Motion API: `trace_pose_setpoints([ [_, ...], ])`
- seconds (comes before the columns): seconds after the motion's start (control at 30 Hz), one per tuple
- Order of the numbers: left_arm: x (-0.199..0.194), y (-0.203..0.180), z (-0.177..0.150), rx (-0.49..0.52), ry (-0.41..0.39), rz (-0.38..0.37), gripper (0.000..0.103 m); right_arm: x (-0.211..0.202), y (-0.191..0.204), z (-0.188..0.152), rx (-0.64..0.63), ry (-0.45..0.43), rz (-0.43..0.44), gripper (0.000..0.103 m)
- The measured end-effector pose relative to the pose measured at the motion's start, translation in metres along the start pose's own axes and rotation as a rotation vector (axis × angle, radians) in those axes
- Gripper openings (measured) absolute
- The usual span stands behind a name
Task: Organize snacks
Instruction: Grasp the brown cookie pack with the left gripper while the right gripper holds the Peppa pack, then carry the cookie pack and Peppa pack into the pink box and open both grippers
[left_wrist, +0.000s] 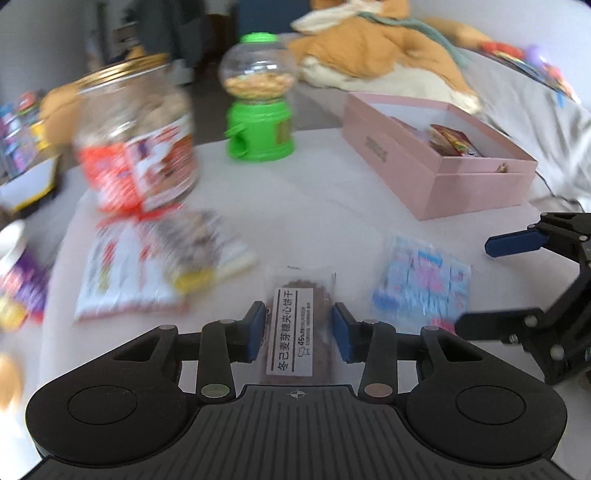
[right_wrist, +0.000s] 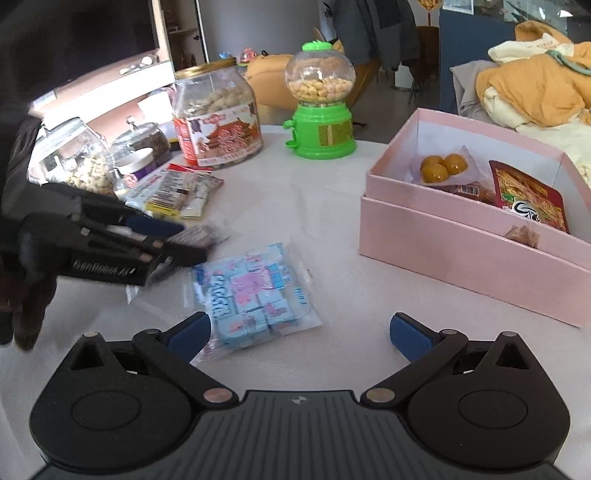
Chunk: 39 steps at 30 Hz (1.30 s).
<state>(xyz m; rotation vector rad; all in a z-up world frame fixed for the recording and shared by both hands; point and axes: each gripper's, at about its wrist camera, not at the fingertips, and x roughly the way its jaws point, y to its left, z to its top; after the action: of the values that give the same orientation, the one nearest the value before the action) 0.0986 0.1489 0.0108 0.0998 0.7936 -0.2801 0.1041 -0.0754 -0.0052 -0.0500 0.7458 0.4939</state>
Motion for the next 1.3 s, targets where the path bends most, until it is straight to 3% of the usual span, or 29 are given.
trace_pose_setpoints([
  [0.1, -0.014, -0.006, -0.017, -0.059, -0.023, 0.104, 0.044, 0.003, 0.008, 0.004, -0.019, 0.022, 0.026, 0.103],
  [0.27, -0.022, -0.007, -0.035, -0.153, -0.125, 0.129, 0.045, 0.014, 0.023, 0.008, -0.103, 0.075, -0.044, 0.103],
  [0.37, -0.021, -0.011, -0.034, -0.131, -0.132, 0.148, 0.045, -0.002, 0.017, 0.005, -0.141, 0.038, -0.169, 0.103],
  [0.47, -0.021, -0.011, -0.035, -0.142, -0.141, 0.142, 0.045, -0.01, 0.013, 0.002, -0.179, 0.008, -0.411, 0.103],
  [0.5, -0.021, -0.011, -0.035, -0.142, -0.143, 0.142, 0.045, -0.011, 0.012, 0.004, -0.156, 0.014, -0.408, 0.103],
  [0.63, -0.02, -0.011, -0.038, -0.142, -0.147, 0.145, 0.045, -0.005, 0.005, 0.02, 0.103, 0.089, -0.096, 0.103],
  [0.7, -0.02, -0.012, -0.039, -0.137, -0.147, 0.15, 0.045, 0.012, 0.008, 0.029, 0.2, 0.115, -0.043, 0.103],
  [0.8, -0.02, -0.012, -0.039, -0.14, -0.149, 0.149, 0.045, 0.041, 0.02, 0.041, 0.227, 0.146, -0.091, 0.103],
  [0.9, -0.02, -0.011, -0.039, -0.146, -0.15, 0.145, 0.045, 0.057, 0.041, 0.049, 0.141, 0.157, -0.174, 0.098],
  [0.97, -0.02, -0.011, -0.039, -0.144, -0.15, 0.146, 0.045, 0.057, 0.053, 0.048, 0.032, 0.161, -0.208, 0.084],
  [1.03, -0.02, -0.012, -0.039, -0.138, -0.148, 0.148, 0.046, 0.044, 0.057, 0.045, -0.039, 0.163, -0.168, 0.065],
  [1.07, -0.02, -0.012, -0.039, -0.134, -0.148, 0.15, 0.046, 0.038, 0.056, 0.043, -0.05, 0.175, -0.146, 0.061],
  [1.3, -0.02, -0.014, -0.038, -0.104, -0.137, 0.153, 0.046, -0.008, 0.028, 0.027, -0.038, 0.188, -0.116, 0.06],
])
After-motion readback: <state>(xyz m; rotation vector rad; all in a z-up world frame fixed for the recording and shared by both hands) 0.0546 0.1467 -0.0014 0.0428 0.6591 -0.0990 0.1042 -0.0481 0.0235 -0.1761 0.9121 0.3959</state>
